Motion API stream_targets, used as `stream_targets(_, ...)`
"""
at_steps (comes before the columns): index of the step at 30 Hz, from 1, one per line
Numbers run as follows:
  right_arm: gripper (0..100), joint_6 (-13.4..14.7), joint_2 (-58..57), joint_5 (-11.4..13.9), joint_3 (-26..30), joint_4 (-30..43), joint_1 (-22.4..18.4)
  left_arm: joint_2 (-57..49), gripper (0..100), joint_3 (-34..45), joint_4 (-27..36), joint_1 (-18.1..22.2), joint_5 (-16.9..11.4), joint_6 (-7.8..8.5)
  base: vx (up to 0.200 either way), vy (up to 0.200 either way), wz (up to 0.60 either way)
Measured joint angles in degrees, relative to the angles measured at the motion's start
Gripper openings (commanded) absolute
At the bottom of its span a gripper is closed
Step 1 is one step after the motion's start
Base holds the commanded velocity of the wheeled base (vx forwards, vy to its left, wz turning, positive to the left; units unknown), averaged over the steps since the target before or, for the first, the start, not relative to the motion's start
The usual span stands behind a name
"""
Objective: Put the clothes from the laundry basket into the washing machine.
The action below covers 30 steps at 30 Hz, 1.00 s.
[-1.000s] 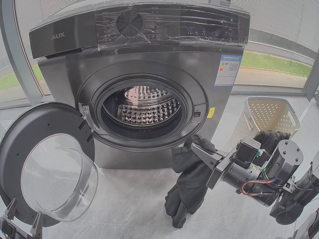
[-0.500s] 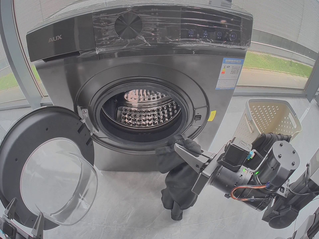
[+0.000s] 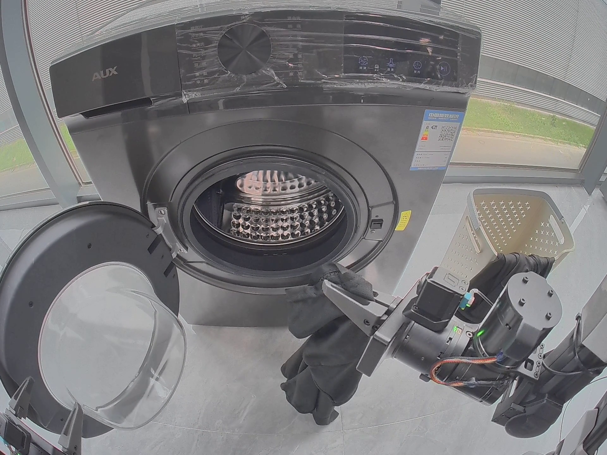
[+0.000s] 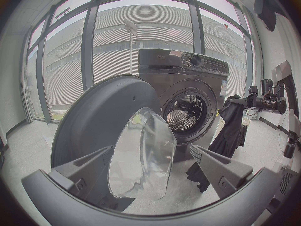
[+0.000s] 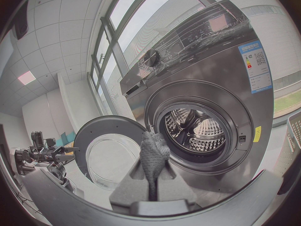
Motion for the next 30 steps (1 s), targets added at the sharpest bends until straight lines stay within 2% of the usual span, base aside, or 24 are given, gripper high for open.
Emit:
stream_targets(4,0,-0.02,0.06,1.76,-0.39,0.05,-0.24,0.0,100,0.0,-0.05,0.0,0.22,0.82,0.0,0.0,0.0)
stream_targets(7,0,-0.05,0.09,1.9,-0.88,0.06,-0.51,0.02,100,0.0,-0.51,0.05,-0.2,1.01,0.0,0.0,0.0)
stream_targets(11,0,-0.07,0.09,1.87,-2.29,0.13,-0.74,0.13,100,-2.6,-1.57,0.05,-2.17,0.26,0.0,0.0,0.0)
stream_targets(13,0,-0.07,0.13,1.76,-3.3,0.28,-0.94,0.88,100,-5.79,-0.94,0.0,-4.11,-0.1,0.0,0.0,0.0)
stream_targets(15,0,-0.09,0.28,1.38,-4.69,0.39,-1.18,2.45,100,-9.51,-0.07,0.0,-6.9,-0.32,0.0,0.0,0.0)
stream_targets(18,0,-0.11,0.74,0.6,-7.23,0.66,-1.49,6.78,100,-14.03,1.05,-0.02,-13.07,-0.29,0.0,0.0,0.0)
stream_targets(22,0,-0.11,1.65,-0.41,-10.36,1.07,-2.04,14.49,100,-16.43,1.78,-0.11,-24.64,0.52,0.0,0.0,0.0)
stream_targets(24,0,-0.13,2.12,-0.89,-11.78,1.72,-2.43,19.05,100,-16.87,1.54,-0.27,-29.05,1.01,0.0,0.0,0.0)
stream_targets(27,0,-0.13,2.8,-2.11,-13.64,3.34,-2.95,25.7,100,-17.23,0.22,-1.18,-32.77,1.69,0.0,0.0,0.0)
stream_targets(30,0,-0.05,3.34,-3.54,-15.19,5.61,-3.22,31.81,100,-17.37,-2.1,-3.27,-33.93,2.08,0.0,0.0,0.0)
